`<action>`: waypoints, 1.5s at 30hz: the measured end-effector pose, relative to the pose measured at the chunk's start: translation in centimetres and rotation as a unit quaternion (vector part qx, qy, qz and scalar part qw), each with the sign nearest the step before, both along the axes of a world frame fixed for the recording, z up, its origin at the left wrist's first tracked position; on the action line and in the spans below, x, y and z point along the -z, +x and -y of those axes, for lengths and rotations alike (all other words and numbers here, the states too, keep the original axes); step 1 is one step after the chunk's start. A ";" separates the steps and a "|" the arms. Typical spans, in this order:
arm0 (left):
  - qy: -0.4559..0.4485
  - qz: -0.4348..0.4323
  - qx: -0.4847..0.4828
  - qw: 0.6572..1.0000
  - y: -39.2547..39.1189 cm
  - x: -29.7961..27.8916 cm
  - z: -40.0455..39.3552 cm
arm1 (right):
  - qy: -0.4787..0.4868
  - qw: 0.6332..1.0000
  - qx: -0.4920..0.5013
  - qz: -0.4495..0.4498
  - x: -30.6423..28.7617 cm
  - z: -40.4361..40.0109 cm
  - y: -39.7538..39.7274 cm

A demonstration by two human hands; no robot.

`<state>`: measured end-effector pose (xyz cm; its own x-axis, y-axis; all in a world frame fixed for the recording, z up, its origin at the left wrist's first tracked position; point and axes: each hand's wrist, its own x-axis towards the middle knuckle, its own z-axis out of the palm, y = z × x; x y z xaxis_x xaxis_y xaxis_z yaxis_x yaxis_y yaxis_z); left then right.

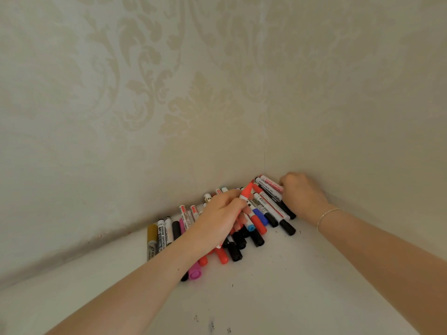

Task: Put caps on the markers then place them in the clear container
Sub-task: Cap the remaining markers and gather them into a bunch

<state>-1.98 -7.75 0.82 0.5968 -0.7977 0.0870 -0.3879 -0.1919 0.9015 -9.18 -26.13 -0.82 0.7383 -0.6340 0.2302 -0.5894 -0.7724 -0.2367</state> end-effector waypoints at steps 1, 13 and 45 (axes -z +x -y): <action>-0.001 0.007 0.000 1.000 -0.1 0.0 -0.1 | 0.021 0.999 0.000 0.029 0.0 0.1 -0.1; -0.047 -0.015 -0.006 0.999 -3.5 -1.3 -2.4 | 0.179 0.952 0.011 0.249 -2.5 -4.9 -3.0; -0.113 -0.164 0.064 0.978 -27.4 -1.3 -8.3 | 0.097 0.951 0.067 0.285 -6.3 -20.5 -30.6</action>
<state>-29.40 0.55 2.07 0.5188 -0.8500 0.0910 -0.0796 0.0579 0.9951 -39.80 -5.60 5.51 0.4386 -0.7853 0.4369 -0.4132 -0.6080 -0.6780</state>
